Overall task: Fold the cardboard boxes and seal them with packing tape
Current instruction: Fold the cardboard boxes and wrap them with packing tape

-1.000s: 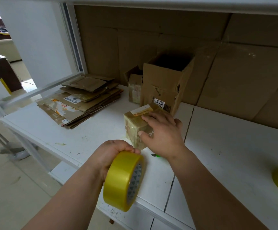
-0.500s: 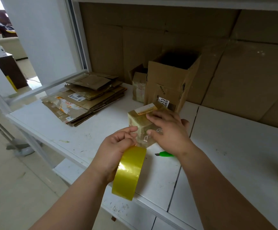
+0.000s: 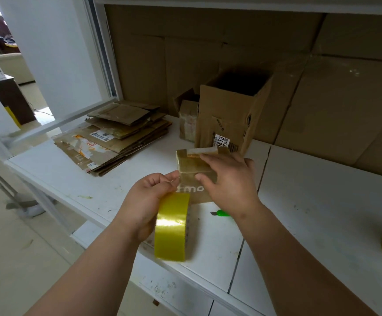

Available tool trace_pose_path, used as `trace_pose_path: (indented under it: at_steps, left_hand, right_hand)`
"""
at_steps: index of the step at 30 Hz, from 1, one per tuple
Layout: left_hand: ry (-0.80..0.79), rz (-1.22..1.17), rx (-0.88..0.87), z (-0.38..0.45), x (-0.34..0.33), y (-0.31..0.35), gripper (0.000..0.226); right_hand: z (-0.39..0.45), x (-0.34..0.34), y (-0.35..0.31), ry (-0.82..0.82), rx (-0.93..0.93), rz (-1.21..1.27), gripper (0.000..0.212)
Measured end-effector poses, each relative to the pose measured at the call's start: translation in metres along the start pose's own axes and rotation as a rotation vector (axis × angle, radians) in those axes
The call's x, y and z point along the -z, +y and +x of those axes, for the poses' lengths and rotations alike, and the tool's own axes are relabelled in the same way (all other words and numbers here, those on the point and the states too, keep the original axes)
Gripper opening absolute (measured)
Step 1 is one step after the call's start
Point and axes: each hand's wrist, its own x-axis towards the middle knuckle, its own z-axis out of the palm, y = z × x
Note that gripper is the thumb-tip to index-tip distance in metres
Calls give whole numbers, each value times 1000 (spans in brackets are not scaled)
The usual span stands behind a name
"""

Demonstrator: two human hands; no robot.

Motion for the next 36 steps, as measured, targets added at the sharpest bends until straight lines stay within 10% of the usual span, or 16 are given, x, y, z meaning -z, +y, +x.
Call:
trace_pose_path:
  at_steps: [7, 36]
  left_hand:
    - [75, 104, -58, 5, 13, 4, 15]
    - [80, 19, -58, -9, 31, 1, 28]
  right_hand:
    - [-5, 2, 25, -256, -329, 233, 59]
    - [-26, -8, -32, -111, -413, 616, 34]
